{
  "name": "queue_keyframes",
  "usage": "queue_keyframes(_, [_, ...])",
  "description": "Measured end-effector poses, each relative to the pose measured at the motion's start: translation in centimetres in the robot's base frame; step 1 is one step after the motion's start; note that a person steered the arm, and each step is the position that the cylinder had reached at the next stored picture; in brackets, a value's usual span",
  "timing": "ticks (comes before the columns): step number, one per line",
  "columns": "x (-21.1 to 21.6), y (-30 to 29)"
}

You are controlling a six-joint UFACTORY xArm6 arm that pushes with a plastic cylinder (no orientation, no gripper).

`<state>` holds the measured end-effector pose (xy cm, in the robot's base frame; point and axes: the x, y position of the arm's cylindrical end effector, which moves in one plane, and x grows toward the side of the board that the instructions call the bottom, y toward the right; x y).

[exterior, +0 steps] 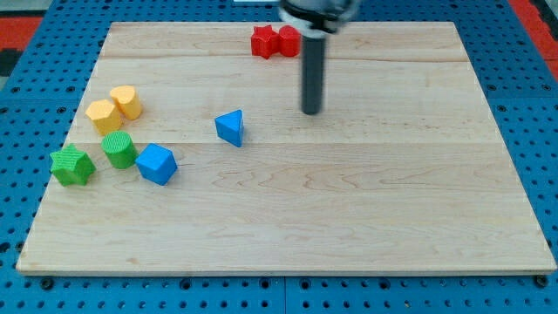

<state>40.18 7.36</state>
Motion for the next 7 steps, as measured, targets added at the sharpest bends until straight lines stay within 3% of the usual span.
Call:
queue_keyframes(1, [7.9, 3.3])
queue_keyframes(2, [17.3, -3.5])
queue_keyframes(3, [20.8, -17.8])
queue_keyframes(4, [18.5, -25.7])
queue_keyframes(5, [13.8, -26.4])
queue_keyframes(7, [15.5, -34.3])
